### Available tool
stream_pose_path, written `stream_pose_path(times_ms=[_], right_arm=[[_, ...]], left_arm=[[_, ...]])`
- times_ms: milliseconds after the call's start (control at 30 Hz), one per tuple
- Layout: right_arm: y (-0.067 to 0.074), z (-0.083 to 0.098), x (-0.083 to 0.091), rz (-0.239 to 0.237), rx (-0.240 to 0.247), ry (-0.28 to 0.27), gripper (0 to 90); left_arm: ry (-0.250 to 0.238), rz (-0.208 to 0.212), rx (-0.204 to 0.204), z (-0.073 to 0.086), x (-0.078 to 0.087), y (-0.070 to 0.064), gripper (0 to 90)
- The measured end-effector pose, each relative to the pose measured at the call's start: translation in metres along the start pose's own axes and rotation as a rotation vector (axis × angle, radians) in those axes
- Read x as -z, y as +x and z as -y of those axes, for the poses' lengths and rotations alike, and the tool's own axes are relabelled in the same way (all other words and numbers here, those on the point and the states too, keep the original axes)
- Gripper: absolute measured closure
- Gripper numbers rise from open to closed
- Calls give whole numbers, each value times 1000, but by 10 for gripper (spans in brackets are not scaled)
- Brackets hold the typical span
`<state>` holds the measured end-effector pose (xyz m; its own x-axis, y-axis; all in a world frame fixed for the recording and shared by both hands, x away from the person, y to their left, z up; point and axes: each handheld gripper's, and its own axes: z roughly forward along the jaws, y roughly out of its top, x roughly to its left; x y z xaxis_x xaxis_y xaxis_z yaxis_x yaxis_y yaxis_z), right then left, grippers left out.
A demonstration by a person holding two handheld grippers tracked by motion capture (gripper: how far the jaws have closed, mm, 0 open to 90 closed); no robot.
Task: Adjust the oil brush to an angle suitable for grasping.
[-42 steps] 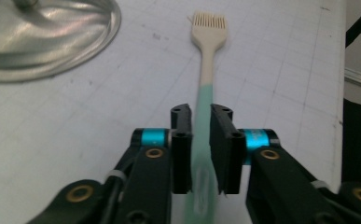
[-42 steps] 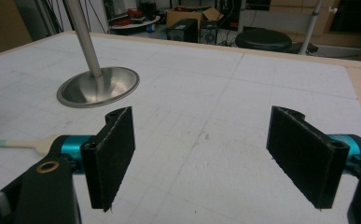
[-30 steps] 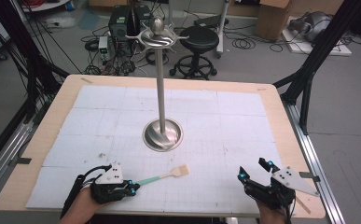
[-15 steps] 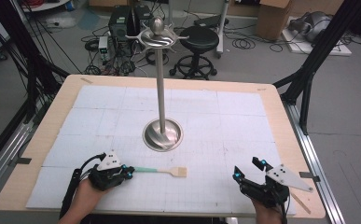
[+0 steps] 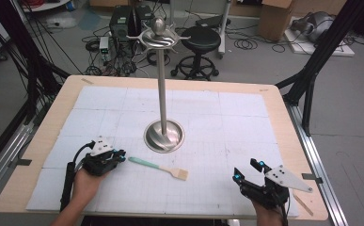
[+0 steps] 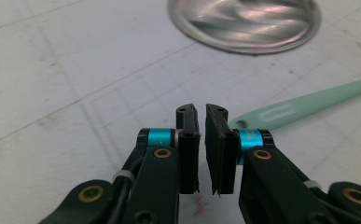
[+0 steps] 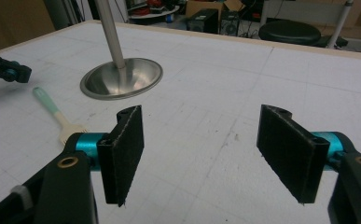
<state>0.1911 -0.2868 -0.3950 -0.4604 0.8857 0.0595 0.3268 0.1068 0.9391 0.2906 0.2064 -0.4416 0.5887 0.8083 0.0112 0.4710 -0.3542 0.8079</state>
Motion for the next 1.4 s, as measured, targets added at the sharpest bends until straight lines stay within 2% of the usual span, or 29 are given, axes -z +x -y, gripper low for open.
stream_pose_path(times_ms=[67,133,233,267,433,633,867,1167,1300,1333,1400], right_arm=[[1,0,1,1,-2,0,305],[1,-1,1,0,2,0,306],[1,-1,1,-1,4,-2,307],[0,-1,2,-1,2,-3,307],[-2,0,4,3,-6,-7,307],[-2,-1,4,5,-5,-7,307],[-2,-1,5,9,-9,-12,306],[-3,-1,7,9,-15,-13,307],[-2,-1,5,2,-14,-13,308],[-1,-2,4,-1,-11,-11,309],[-1,-1,4,0,-11,-9,309]], left_arm=[[0,9,20,1,-3,4,847],[7,31,15,1,-8,3,863],[21,38,6,0,-14,-1,887],[19,53,19,-1,-14,-1,894],[44,80,-9,-5,-17,-13,895],[51,107,2,-8,-19,-24,894],[51,123,-22,-14,-27,-53,893],[41,179,-34,-24,-43,-88,893],[38,191,-45,-30,-52,-103,894],[38,201,-51,-33,-56,-109,894],[32,215,-40,-36,-60,-114,894]])
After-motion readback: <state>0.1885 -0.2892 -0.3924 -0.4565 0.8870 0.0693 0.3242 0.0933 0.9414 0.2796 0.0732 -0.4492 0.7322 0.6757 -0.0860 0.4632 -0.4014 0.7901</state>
